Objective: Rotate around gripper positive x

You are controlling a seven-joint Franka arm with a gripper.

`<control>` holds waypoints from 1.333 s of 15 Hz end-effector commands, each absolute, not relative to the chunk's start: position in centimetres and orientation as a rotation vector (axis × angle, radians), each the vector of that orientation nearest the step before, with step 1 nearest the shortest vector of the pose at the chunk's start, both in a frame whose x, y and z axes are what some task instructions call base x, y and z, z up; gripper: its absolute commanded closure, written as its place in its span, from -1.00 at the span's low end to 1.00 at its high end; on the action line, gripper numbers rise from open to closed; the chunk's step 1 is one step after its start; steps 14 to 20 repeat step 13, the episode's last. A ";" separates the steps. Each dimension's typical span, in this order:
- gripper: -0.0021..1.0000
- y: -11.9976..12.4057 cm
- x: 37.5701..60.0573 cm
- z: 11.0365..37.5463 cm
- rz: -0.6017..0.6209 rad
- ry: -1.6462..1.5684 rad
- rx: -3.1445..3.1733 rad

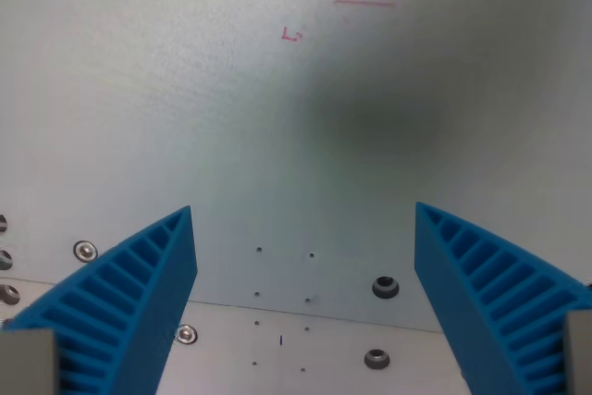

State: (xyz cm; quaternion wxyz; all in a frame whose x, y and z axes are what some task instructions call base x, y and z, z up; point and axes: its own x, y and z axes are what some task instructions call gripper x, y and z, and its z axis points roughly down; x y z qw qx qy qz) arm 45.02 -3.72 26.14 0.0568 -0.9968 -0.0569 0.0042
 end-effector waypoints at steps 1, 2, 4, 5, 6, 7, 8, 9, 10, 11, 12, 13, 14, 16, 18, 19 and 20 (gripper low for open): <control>-1.00 -4.3 45.2 26.5 0.047 -0.189 -2.807; -1.00 -4.3 45.2 26.5 0.048 -0.189 -2.795; -1.00 -4.3 45.2 26.5 0.050 -0.187 -2.772; -1.00 -4.3 45.2 26.5 0.051 -0.186 -2.761; -1.00 -4.3 45.2 26.5 0.051 -0.185 -2.749; -1.00 -4.3 45.2 26.5 0.052 -0.184 -2.737; -1.00 -4.3 45.2 26.5 0.053 -0.183 -2.726; -1.00 -4.3 45.2 26.5 0.054 -0.182 -2.714; -1.00 -4.3 45.2 26.5 0.055 -0.182 -2.702; -1.00 -4.3 45.2 26.5 0.056 -0.181 -2.691; -1.00 -4.3 45.2 26.5 0.057 -0.180 -2.679; -1.00 -4.3 45.2 26.5 0.058 -0.179 -2.668; -1.00 -4.3 45.2 26.5 0.058 -0.179 -2.668; -1.00 -4.3 45.2 26.5 0.058 -0.179 -2.668; -1.00 -4.3 45.2 26.5 0.058 -0.179 -2.668; -1.00 -4.3 45.2 26.5 0.058 -0.179 -2.668; -1.00 -4.3 45.2 26.5 0.058 -0.179 -2.668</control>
